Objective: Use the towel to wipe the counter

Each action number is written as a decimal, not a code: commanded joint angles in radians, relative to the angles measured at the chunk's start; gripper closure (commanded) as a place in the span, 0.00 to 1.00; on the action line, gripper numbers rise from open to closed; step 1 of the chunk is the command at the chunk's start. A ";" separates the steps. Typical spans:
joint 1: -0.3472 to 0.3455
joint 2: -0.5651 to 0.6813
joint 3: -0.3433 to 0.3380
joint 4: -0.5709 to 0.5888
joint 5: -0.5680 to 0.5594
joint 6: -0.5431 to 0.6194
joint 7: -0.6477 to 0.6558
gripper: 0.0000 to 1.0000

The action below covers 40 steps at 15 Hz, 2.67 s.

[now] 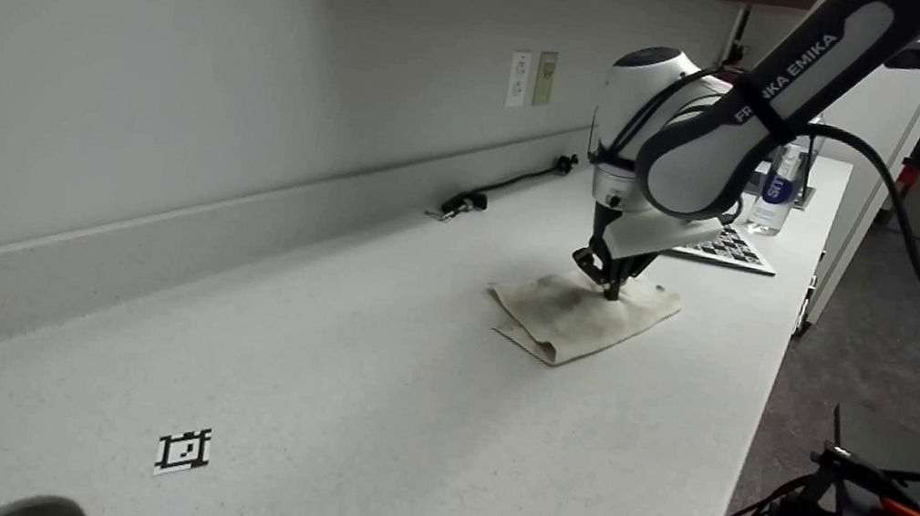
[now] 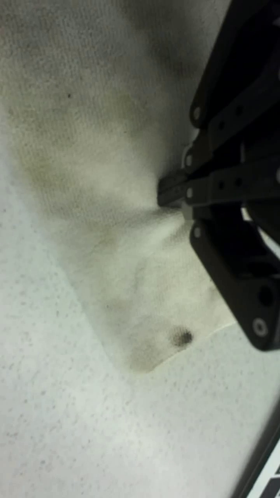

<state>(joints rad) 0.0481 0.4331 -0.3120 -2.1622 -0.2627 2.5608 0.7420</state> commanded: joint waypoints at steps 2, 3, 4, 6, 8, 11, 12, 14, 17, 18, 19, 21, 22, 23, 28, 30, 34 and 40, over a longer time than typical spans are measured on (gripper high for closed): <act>-0.073 -0.011 -0.011 -0.037 0.082 0.047 0.013 1.00; -0.081 -0.004 -0.015 -0.031 0.093 0.049 0.016 1.00; -0.085 0.001 -0.012 -0.026 0.105 0.050 0.015 1.00; -0.070 0.005 -0.005 -0.020 0.107 0.048 0.024 1.00; -0.042 0.005 0.010 -0.017 0.092 0.047 0.030 1.00; 0.020 -0.001 0.042 -0.018 0.058 0.048 0.032 1.00; 0.043 -0.002 0.055 -0.018 0.050 0.048 0.032 1.00; 0.091 -0.005 0.087 -0.016 0.033 0.046 0.026 1.00; 0.160 -0.015 0.135 -0.021 -0.001 0.046 0.014 1.00; 0.177 -0.017 0.149 -0.021 -0.012 0.046 0.010 1.00; 0.194 -0.021 0.163 -0.024 -0.023 0.047 0.007 1.00; 0.224 -0.032 0.188 -0.034 -0.048 0.054 0.001 1.00; 0.237 -0.039 0.200 -0.041 -0.059 0.057 -0.002 1.00; 0.246 -0.043 0.213 -0.044 -0.065 0.058 -0.005 1.00; 0.250 -0.035 0.255 -0.036 -0.052 0.045 -0.042 1.00; 0.232 -0.027 0.235 -0.027 -0.052 0.044 -0.039 1.00; 0.189 -0.024 0.150 -0.037 -0.071 0.055 -0.004 1.00; 0.074 -0.027 0.017 -0.070 -0.052 0.064 0.035 1.00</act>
<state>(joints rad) 0.1706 0.4058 -0.2510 -2.1961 -0.3124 2.5853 0.7404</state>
